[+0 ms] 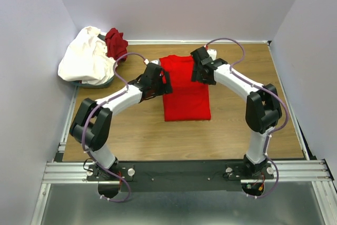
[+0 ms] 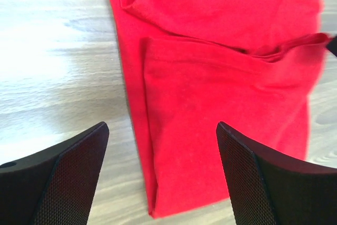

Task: Fold and stack the t-shirts
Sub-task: Fold the tshirt

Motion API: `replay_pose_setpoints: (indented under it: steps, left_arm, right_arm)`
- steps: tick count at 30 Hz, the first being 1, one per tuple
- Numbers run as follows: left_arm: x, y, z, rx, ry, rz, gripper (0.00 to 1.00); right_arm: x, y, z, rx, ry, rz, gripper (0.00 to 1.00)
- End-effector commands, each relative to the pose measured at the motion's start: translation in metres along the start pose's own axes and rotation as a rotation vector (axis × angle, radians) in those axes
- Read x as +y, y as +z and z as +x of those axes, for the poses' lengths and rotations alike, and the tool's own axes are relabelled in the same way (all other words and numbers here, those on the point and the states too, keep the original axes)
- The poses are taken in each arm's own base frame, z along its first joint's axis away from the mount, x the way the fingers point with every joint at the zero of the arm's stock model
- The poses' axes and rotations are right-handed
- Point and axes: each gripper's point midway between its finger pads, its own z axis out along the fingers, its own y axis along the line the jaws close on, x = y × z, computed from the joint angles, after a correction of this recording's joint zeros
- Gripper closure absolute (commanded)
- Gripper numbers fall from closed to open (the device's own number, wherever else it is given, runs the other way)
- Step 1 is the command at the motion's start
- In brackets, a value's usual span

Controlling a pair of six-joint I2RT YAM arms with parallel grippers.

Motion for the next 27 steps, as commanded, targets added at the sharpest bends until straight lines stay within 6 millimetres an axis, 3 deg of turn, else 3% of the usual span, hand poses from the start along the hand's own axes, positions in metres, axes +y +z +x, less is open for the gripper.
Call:
replay_pose_setpoints:
  steps: [1, 11, 14, 21, 22, 27]
  left_arm:
    - [-0.003, -0.028, -0.016, -0.075, 0.012, 0.025, 0.11]
    - [0.003, -0.028, 0.036, 0.014, 0.035, 0.064, 0.15]
    - [-0.008, -0.032, 0.043, 0.033, 0.056, 0.134, 0.15]
    - [-0.007, -0.037, 0.069, 0.092, 0.076, 0.186, 0.15]
    - [-0.006, -0.037, 0.072, 0.102, 0.071, 0.188, 0.15]
    - [0.002, -0.037, 0.093, 0.15, 0.063, 0.174, 0.16]
  right_arm:
    - [0.011, -0.027, -0.019, -0.032, -0.03, -0.102, 0.23]
    - [0.006, -0.035, 0.027, 0.088, 0.003, -0.179, 0.23]
    - [0.003, -0.041, 0.033, 0.092, 0.017, -0.189, 0.23]
    - [-0.016, -0.053, 0.063, 0.135, 0.066, -0.188, 0.23]
    - [-0.024, -0.05, 0.078, 0.161, 0.063, -0.17, 0.22]
    - [-0.039, -0.05, 0.108, 0.199, 0.092, -0.172, 0.23]
